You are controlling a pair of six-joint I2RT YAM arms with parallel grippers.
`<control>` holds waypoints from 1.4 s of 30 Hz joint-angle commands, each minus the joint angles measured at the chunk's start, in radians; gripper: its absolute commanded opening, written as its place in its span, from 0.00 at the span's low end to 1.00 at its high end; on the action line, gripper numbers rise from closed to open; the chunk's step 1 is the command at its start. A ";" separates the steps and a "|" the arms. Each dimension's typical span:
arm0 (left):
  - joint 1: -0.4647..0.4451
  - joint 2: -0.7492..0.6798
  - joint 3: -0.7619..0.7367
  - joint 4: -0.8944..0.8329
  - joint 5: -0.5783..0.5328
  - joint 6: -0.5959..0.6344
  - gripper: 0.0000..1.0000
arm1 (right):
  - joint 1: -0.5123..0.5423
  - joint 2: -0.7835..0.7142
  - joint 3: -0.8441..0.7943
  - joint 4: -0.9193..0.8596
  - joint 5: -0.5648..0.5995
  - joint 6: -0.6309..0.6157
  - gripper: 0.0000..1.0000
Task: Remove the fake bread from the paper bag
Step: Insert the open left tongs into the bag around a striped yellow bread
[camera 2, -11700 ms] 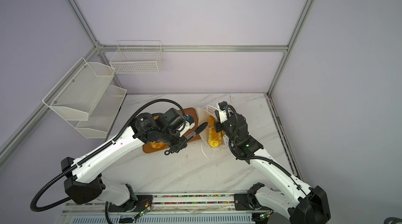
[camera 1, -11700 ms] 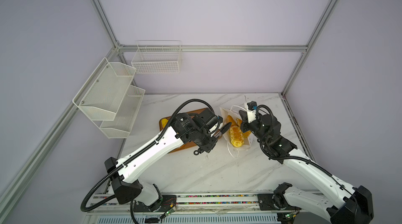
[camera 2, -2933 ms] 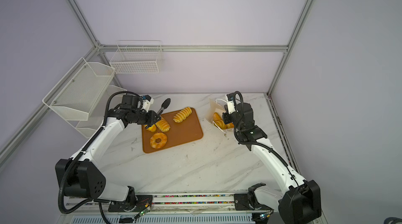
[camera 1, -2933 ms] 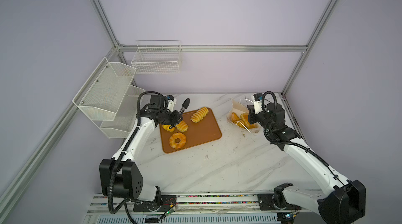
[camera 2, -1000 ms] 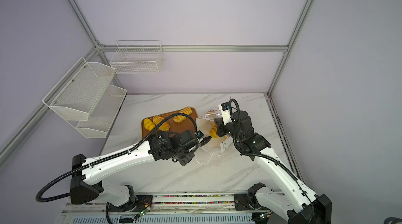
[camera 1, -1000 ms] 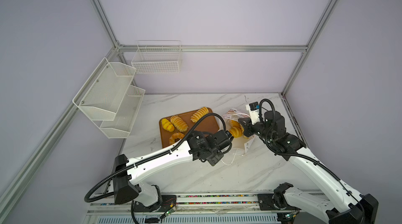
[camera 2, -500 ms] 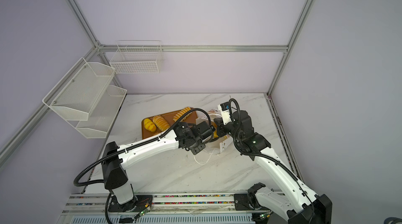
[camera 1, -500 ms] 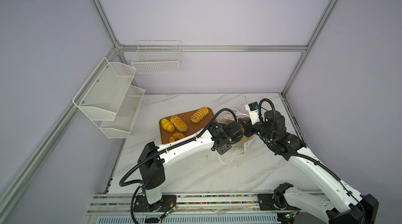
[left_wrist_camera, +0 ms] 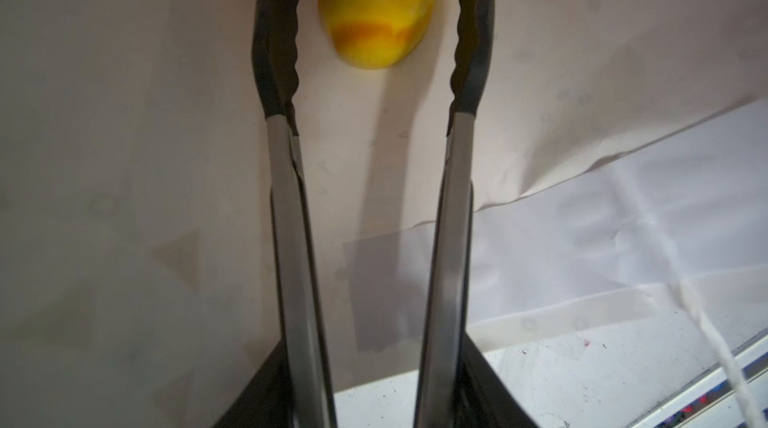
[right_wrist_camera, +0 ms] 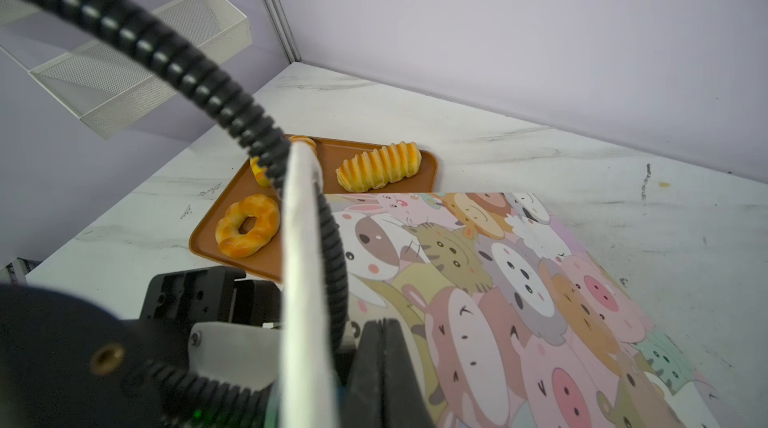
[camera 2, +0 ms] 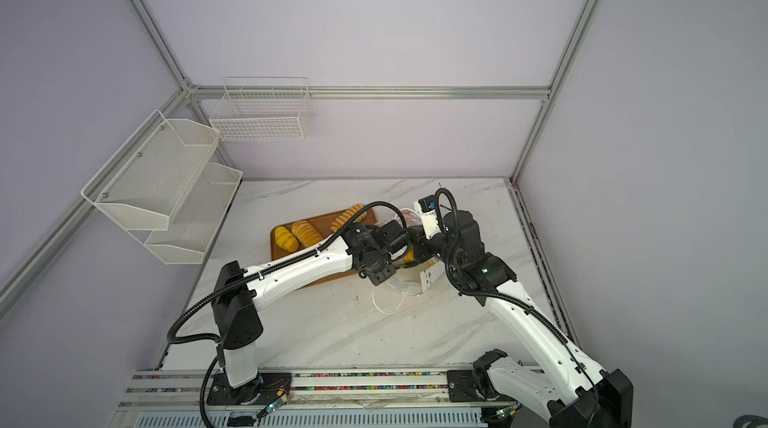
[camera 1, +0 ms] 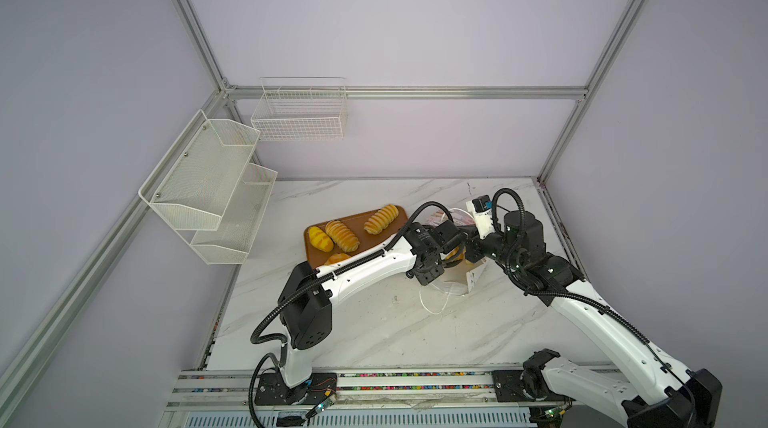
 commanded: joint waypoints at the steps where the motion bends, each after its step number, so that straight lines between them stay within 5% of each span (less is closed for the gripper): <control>1: 0.020 -0.004 0.097 0.047 0.020 0.042 0.51 | 0.005 -0.003 0.034 0.013 -0.019 -0.013 0.00; 42: 0.064 -0.031 -0.107 0.172 0.066 0.020 0.49 | 0.007 -0.041 0.015 0.072 0.097 0.061 0.00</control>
